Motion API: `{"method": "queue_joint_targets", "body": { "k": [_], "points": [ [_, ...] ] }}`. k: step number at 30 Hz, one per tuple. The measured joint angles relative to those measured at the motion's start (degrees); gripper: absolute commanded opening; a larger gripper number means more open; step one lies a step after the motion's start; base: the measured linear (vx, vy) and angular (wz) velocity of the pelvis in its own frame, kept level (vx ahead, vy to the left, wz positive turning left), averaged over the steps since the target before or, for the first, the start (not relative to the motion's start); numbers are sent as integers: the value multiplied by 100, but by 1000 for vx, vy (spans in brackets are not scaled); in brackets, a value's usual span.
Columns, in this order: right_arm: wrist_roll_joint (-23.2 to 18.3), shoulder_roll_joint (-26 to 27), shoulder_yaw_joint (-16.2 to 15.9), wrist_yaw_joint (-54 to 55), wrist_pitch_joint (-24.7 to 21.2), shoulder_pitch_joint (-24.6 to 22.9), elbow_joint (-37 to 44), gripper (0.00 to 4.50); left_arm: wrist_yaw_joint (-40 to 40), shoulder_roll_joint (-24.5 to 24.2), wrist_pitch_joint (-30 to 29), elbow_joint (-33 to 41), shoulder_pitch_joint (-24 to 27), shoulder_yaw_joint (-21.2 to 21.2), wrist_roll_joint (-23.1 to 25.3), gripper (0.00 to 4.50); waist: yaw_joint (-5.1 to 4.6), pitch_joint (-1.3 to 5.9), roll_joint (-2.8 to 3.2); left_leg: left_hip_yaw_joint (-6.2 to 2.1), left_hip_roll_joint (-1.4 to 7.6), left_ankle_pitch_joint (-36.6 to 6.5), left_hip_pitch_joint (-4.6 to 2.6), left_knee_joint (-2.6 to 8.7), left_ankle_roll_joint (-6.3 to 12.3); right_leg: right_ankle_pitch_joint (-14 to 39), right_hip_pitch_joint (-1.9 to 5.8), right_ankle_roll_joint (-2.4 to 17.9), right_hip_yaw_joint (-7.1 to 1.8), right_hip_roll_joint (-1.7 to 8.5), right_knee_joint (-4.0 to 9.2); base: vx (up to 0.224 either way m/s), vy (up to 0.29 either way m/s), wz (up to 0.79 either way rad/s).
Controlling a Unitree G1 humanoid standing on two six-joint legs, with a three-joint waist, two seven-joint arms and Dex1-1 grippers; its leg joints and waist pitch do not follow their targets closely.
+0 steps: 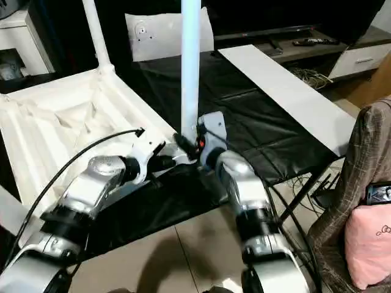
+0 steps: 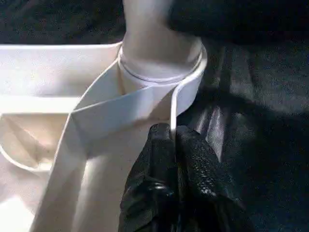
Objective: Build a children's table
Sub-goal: Rotate leg to tighten
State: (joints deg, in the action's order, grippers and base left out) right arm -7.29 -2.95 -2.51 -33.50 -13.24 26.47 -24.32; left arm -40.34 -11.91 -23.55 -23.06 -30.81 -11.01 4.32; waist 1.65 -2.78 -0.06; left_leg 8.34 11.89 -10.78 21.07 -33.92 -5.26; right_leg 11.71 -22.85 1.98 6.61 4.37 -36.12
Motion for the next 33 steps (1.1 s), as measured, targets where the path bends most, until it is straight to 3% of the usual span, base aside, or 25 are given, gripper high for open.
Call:
{"method": "queue_joint_targets", "body": {
  "k": [7, 12, 15, 23, 27, 29, 33],
  "points": [
    [-431, -195, -232, -531, -199, -835, 1139, 439, -322, -339, 520, 10, 138, -6, -30, 0, 18, -23, 36, 14, 9, -2, -6, 14, -9, -9, -17, 9, -20, -21, 2, 0, 0, 0],
    [-558, -476, -192, -769, -259, -1372, 1788, 447, -1045, -891, 1051, 34, 351, -2, -237, 0, 52, -23, 35, 21, 2, -4, -6, 13, -12, -11, -16, 1, -37, -18, 10, 0, 0, 0],
    [-568, -533, -219, -849, -243, -1394, 1890, 447, -1532, -1074, 1306, 41, 392, -102, -318, 0, 98, -28, 25, 26, 0, -4, -4, 11, -14, -15, -15, -3, -42, -14, 15, 0, 0, 0],
    [-639, -1080, -261, -1367, -221, -1373, 2014, 447, -2813, -1530, 1987, 38, 396, -492, -465, 0, 378, -22, 7, 58, -5, -5, -15, 5, -7, -20, -11, -15, -67, -1, 28, 0, 0, 0],
    [-801, -1358, -471, -2098, -227, -1237, 1982, 447, -3203, -1597, 2296, -219, 216, -635, -456, 0, 422, -21, 2, 71, -5, 2, -17, -2, 2, -30, -5, -31, -76, 4, 28, 0, 0, 0],
    [-873, -1541, -651, -2644, -197, -1105, 1841, 413, -3388, -1619, 2428, -353, 86, -756, -438, 0, 434, -23, -4, 85, -3, 8, -19, -4, 8, -33, -3, -35, -86, 4, 26, 0, 0, 0],
    [-882, -1649, -741, -3223, -18, -834, 1453, 394, -3703, -1623, 2631, -457, -15, -882, -423, 0, 476, -22, -13, 104, -2, 12, -20, -9, 15, -40, 0, -40, -98, 7, 24, 0, 0, 0]
  ]
}}
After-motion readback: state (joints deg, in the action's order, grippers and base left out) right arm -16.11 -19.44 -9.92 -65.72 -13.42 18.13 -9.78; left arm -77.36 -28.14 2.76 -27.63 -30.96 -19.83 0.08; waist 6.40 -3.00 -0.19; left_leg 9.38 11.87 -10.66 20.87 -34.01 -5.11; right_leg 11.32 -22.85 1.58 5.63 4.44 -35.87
